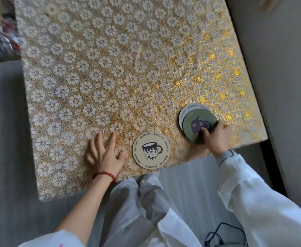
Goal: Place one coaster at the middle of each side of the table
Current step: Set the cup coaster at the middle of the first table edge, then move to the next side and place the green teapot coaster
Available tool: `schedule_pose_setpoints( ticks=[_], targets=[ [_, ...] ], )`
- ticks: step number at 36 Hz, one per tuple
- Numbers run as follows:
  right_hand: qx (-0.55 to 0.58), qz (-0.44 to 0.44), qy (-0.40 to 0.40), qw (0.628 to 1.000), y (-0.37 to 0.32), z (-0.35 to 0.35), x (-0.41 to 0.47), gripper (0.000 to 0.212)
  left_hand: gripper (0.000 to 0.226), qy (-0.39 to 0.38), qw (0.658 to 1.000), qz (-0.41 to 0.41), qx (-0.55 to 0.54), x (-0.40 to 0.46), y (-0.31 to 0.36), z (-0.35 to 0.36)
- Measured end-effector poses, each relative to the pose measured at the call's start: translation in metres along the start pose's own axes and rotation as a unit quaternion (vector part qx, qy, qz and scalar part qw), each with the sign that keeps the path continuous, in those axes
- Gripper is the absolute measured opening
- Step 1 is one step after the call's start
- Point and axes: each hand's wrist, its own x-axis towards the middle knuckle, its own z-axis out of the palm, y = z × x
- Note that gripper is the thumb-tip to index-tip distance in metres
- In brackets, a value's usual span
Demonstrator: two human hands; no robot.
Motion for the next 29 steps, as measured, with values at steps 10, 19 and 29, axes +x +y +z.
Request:
schedule_pose_setpoints(
  ticks=[10, 19, 29],
  targets=[
    [0.054, -0.181, 0.092, 0.978, -0.042, -0.023, -0.024, 0.014, 0.074, -0.065, 0.997, -0.008, 0.042, 0.001, -0.005, -0.004],
    [0.278, -0.337, -0.097, 0.894, -0.162, -0.021, -0.092, 0.012, 0.039, -0.074, 0.994, 0.02, -0.08, 0.016, -0.026, -0.054],
    [0.211, -0.103, -0.153, 0.96, -0.231, 0.106, -0.146, 0.021, 0.026, 0.039, 0.99, 0.042, -0.132, 0.05, -0.15, -0.12]
  ],
)
